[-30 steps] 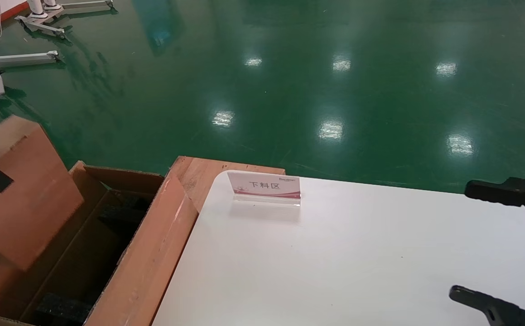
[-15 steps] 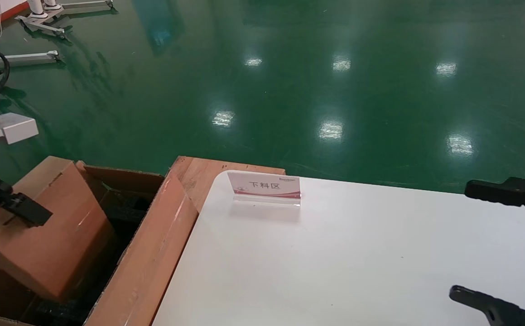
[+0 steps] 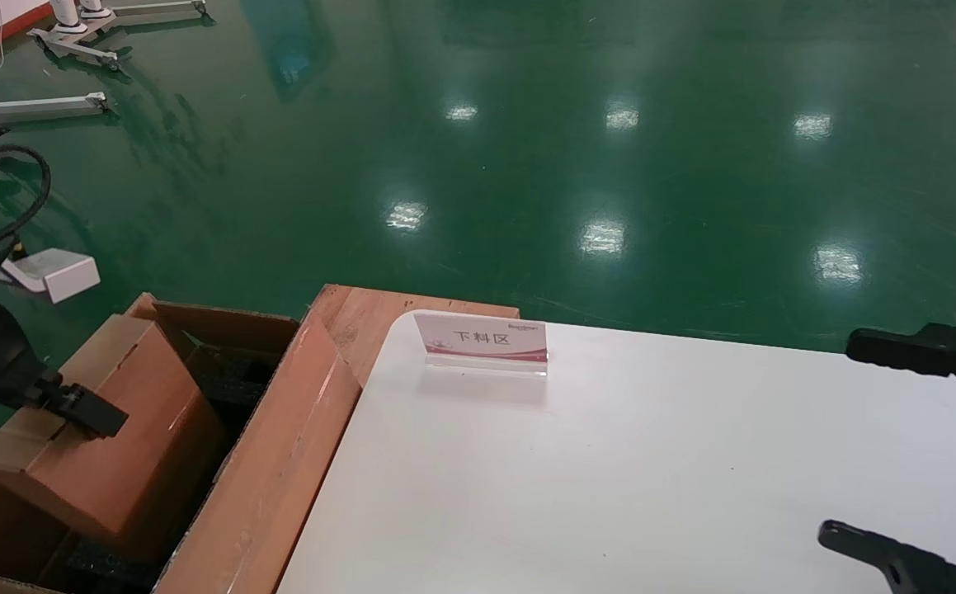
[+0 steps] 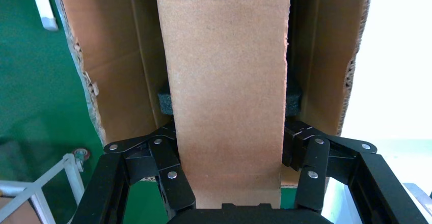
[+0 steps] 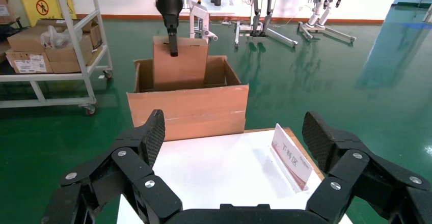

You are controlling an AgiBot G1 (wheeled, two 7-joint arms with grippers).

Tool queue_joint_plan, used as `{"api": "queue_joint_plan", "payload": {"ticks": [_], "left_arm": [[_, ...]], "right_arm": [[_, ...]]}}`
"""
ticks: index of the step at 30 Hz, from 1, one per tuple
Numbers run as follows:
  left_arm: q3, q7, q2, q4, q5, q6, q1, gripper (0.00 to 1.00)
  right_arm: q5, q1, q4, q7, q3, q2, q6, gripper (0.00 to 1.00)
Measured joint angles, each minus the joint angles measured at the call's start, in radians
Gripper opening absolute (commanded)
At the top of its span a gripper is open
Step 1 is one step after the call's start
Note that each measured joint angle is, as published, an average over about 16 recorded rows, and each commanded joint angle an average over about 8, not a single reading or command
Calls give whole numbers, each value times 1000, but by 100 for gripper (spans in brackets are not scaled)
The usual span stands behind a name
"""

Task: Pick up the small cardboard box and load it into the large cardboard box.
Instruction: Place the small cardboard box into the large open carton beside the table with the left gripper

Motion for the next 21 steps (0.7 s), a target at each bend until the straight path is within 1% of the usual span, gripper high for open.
{"api": "queue_joint_plan", "payload": {"ticks": [11,21], "left_arm": [[15,8,-24,13,36,-61,50,0],[19,36,-30,56,61,-130,103,0]], "right_arm": [[0,0,0,0,-1,0,0,100],[1,0,0,-1,-1,1,1,100]]}}
